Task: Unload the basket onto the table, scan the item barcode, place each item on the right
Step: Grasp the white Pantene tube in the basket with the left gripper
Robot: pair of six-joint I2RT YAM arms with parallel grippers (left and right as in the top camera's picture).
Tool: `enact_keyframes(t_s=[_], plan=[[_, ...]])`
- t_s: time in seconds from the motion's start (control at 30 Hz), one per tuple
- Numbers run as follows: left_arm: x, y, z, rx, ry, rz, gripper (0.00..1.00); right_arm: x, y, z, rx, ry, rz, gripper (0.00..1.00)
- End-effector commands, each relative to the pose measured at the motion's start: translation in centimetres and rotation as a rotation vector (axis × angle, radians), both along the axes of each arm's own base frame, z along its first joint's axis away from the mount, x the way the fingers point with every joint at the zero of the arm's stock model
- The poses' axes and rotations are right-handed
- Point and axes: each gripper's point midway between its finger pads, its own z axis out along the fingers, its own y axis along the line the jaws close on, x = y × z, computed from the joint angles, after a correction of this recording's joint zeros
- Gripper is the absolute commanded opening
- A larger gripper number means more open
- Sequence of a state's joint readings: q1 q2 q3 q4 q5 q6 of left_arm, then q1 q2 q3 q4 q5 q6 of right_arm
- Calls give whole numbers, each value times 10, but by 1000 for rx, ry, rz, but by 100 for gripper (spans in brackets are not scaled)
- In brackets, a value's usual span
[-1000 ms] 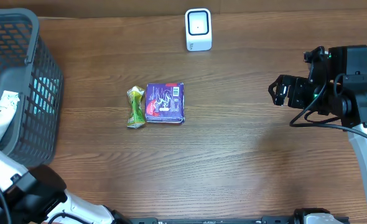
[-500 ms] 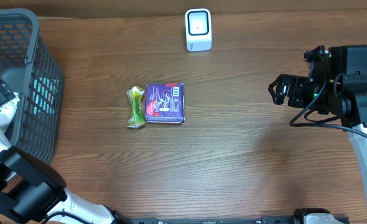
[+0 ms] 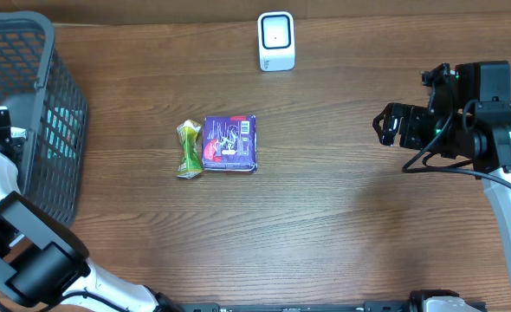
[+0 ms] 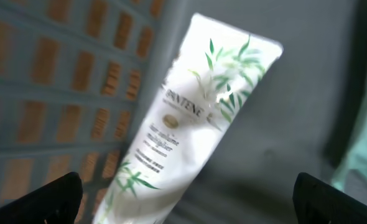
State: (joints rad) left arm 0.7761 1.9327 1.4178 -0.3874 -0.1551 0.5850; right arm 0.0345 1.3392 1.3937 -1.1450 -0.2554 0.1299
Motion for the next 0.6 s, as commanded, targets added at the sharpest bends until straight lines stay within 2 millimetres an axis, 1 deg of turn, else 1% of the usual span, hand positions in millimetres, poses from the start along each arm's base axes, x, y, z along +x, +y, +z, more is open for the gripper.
enact_keyframes(t_s=[0.0,0.1,0.23,0.37,0.5,0.57], plan=[[-14,7,-46,-45,92,-7,100,3,1,8,1,-24,4,100],[-19,13,-61,-73,85,1,100,5,1,8,1,-30,4,100],[-20,14,-69,-122,51,-33,100,6,2,5,1,-20,4,100],[-25,20,-76,-122,56,-37,100,8,2,0,1,-1,4,100],[-29,22,-93,-148,67,-41,100,8,2,-9,0,35,4,100],[-33,21,-107,-174,81,-37,98,9,2,-14,-1,54,4,100]])
